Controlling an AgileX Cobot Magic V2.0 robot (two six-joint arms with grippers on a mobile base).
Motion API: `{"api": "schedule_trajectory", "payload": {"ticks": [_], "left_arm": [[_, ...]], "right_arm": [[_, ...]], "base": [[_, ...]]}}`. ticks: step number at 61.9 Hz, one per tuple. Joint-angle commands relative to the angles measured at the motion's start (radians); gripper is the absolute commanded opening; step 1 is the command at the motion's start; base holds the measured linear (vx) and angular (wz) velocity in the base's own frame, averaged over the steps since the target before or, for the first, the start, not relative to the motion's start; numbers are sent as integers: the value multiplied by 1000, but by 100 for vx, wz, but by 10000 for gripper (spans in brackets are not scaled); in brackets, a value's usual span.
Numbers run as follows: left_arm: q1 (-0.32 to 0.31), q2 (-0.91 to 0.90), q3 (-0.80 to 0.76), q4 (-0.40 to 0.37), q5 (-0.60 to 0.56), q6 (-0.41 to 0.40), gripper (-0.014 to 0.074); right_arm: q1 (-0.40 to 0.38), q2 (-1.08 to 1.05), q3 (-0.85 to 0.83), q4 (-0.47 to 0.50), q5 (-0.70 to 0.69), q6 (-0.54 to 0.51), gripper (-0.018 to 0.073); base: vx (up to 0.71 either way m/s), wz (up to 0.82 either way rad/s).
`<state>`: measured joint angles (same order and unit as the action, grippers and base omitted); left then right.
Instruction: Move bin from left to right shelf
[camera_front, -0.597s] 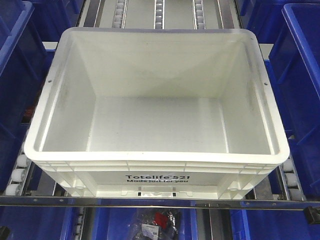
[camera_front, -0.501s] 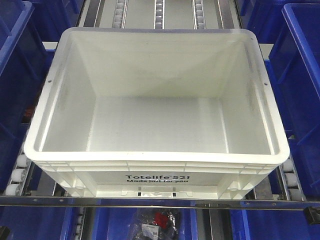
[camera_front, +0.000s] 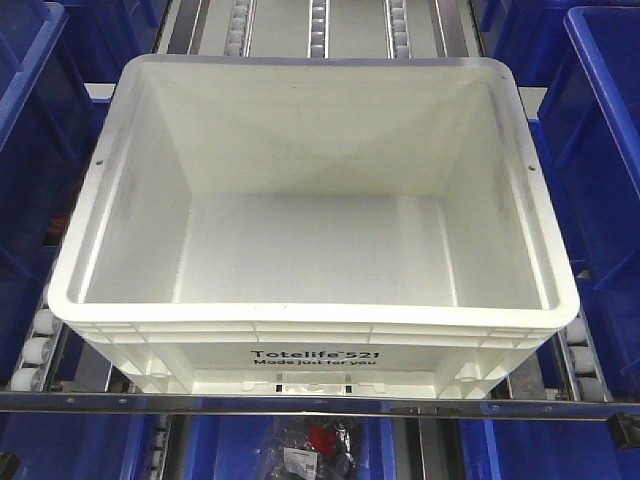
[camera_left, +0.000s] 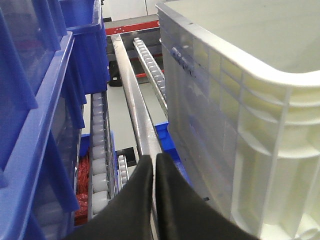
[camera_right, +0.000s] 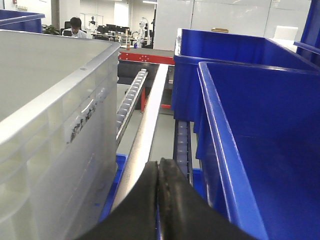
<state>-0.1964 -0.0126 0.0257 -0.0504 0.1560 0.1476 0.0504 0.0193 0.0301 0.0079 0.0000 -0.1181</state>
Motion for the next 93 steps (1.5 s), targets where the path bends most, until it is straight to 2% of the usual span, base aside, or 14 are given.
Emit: {"api": "schedule_trajectory", "payload": {"ticks": [1,25,38,46,50,53,57,69,82,87,93], "left_arm": [[-6,-10,-18,-3,-81,-2,-8],[-6,-10,-18,-3,-114,-2,-8],[-6,-10,-28,-11,-299,-3,-8],[-6,-10,-28,-11,-423,-4,-8],[-6,-10,-41,-22,-439,-26,-8],[-6,-9,-83,-68,-382,-50,-8],[-6,3,-164,-102,-269,-50,-8],[-6,231,-497,-10,96,-41,-8],[-6,619,-840,-11,462,-42,-8],[-6,727,-921,-12,532,-42,-8],[-6,810,-960,-28,536,-59,-8]], "right_arm": [[-6,17,15,-2,-74,-7,-7],[-6,17,15,-8,-111,-16,-7],[-6,17,15,0,-282,-1,-7],[-6,17,12,10,-433,86,-7],[-6,17,-13,9,-414,104,-7],[-6,18,-51,9,-354,105,-7],[-6,30,-149,9,-183,105,-7],[-6,223,-494,-8,254,86,-7],[-6,556,-834,34,567,86,-7],[-6,657,-912,64,651,86,-7],[-6,740,-948,80,683,86,-7]], "base": [[0,0],[0,0],[0,0],[0,0],[0,0],[0,0],[0,0],[0,0],[0,0],[0,0],[0,0]]}}
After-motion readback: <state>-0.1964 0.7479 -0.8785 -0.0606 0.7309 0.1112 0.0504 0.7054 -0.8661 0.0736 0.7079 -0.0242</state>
